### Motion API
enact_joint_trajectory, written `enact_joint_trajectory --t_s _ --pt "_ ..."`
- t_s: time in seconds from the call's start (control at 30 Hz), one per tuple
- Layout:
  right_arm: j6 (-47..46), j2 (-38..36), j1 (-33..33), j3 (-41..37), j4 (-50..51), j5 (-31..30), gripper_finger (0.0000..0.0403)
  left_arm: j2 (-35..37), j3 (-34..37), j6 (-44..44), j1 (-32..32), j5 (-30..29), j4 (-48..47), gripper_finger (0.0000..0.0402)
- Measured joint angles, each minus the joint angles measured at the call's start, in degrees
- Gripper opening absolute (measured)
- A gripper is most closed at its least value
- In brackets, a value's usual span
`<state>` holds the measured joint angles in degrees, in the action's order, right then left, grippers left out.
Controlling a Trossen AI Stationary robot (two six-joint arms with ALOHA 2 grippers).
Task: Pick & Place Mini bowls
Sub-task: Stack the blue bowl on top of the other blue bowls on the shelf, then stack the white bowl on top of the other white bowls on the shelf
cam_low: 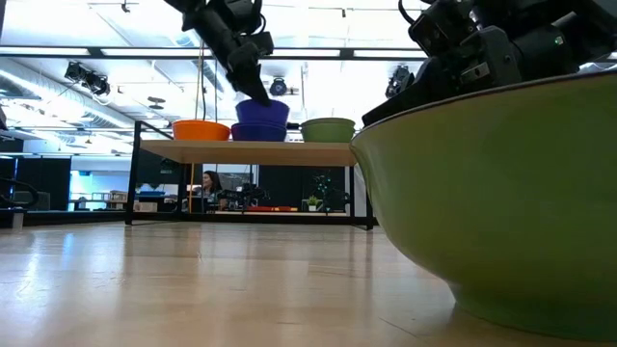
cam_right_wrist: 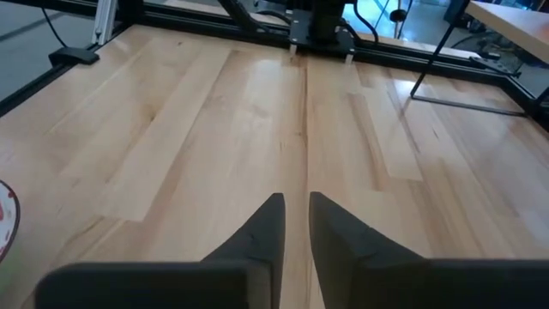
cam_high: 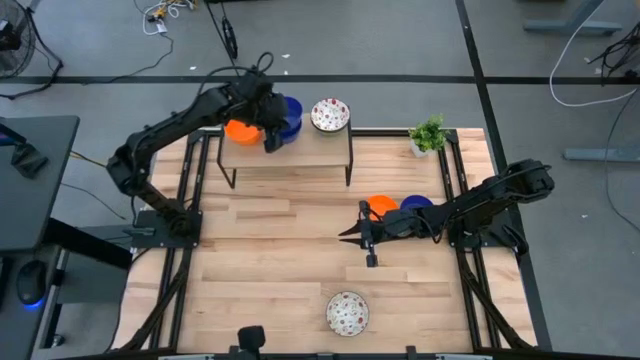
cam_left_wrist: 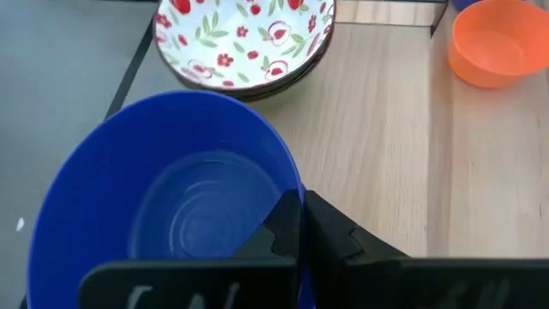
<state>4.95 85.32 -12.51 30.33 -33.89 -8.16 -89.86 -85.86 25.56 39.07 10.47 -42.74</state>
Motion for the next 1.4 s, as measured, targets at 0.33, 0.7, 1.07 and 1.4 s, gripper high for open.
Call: enact_joint_trajectory --t_s 0.33,0.7,1.07,1.4 --pt "0.0 0.0 0.0 0.0 0.0 0.0 0.0056 -0.5 0.0 -2.7 0.0 -0.3 -1.0 0.0006" --pt "-0.2 0.0 0.0 0.0 0.0 0.0 0.0056 -2.5 0.0 -4.2 -0.1 -0.8 -1.9 0.0012" --pt "-0.4 0.1 0.0 0.0 -0.4 0.0 0.0056 -3.5 0.0 -4.9 -0.1 -1.2 -2.2 0.0056" --pt "-0.4 0.1 0.0 0.0 -0.9 0.0 0.0056 -2.1 0.0 -5.7 -1.4 -1.2 -4.8 0.0147"
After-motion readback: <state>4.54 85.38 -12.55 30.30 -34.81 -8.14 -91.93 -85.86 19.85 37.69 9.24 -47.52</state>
